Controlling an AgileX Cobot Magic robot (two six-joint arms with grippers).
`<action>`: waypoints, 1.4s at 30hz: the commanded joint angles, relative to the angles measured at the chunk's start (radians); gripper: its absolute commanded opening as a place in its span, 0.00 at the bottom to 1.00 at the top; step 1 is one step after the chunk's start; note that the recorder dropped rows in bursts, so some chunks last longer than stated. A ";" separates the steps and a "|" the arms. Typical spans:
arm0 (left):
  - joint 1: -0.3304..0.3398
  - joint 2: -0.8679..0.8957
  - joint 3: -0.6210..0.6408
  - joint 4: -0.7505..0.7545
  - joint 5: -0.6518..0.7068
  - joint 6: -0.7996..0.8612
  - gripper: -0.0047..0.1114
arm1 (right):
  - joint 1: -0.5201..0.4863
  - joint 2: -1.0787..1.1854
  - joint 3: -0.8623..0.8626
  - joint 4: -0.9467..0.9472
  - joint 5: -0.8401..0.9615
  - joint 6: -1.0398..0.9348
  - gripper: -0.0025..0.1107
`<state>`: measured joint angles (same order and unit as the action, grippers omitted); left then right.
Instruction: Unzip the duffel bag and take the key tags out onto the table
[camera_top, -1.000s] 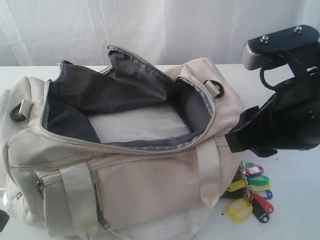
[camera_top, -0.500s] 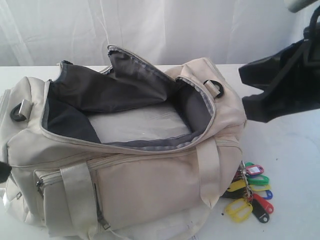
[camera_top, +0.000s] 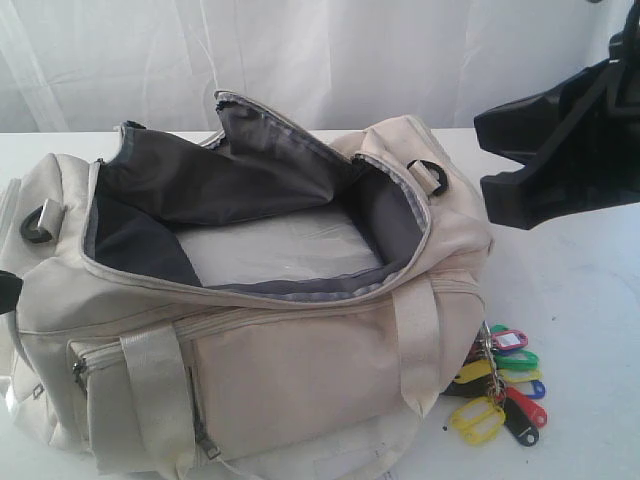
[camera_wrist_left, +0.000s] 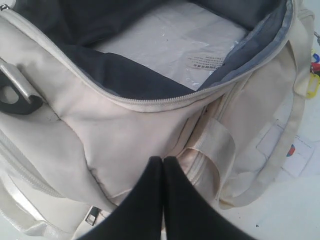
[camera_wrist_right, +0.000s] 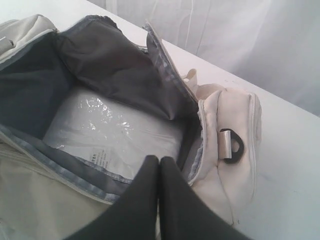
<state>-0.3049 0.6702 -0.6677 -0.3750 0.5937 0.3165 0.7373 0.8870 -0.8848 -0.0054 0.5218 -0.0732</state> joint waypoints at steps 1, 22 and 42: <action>0.004 -0.006 -0.003 -0.014 0.005 -0.002 0.04 | -0.001 -0.006 0.003 -0.003 -0.010 -0.010 0.02; 0.004 -0.241 0.008 -0.014 0.001 -0.002 0.04 | -0.001 -0.006 0.003 -0.001 -0.008 -0.010 0.02; 0.215 -0.638 0.417 -0.176 -0.218 -0.005 0.04 | -0.001 -0.006 0.003 -0.001 -0.008 -0.010 0.02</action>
<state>-0.1253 0.0809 -0.3066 -0.4756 0.4606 0.3165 0.7373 0.8870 -0.8848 0.0000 0.5218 -0.0732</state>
